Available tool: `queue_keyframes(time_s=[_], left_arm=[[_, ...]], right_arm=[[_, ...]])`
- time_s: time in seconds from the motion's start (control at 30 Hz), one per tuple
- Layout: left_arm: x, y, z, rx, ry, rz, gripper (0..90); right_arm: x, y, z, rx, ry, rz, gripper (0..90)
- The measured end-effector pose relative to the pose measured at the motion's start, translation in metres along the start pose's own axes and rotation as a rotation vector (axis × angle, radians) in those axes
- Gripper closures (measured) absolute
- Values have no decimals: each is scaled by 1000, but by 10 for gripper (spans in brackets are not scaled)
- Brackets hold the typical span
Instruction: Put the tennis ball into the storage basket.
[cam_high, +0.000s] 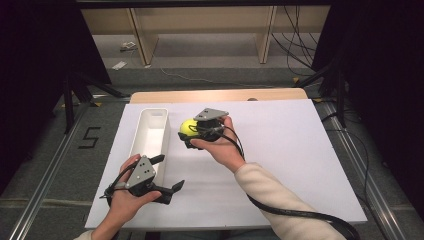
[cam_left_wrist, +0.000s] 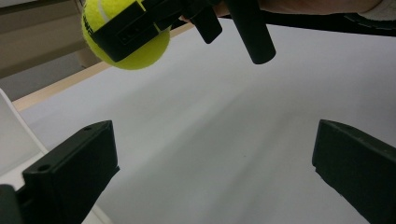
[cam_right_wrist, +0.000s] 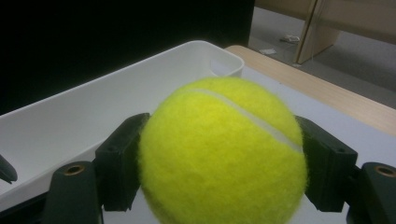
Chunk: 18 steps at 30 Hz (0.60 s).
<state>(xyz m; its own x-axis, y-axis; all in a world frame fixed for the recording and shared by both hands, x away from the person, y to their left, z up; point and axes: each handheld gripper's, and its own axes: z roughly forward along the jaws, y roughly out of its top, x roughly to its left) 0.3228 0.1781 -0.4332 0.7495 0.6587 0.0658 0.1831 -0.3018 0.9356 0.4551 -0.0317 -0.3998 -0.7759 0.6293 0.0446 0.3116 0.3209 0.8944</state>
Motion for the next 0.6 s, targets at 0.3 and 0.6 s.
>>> queue_keyframes(time_s=[0.3, 0.6], left_arm=[[0, 0, 0, 0, 4, 0, 0], [0, 0, 0, 0, 0, 1, 0]], right_arm=[[3, 5, 3, -4, 6, -7, 269], [5, 7, 5, -3, 9, -12, 269]])
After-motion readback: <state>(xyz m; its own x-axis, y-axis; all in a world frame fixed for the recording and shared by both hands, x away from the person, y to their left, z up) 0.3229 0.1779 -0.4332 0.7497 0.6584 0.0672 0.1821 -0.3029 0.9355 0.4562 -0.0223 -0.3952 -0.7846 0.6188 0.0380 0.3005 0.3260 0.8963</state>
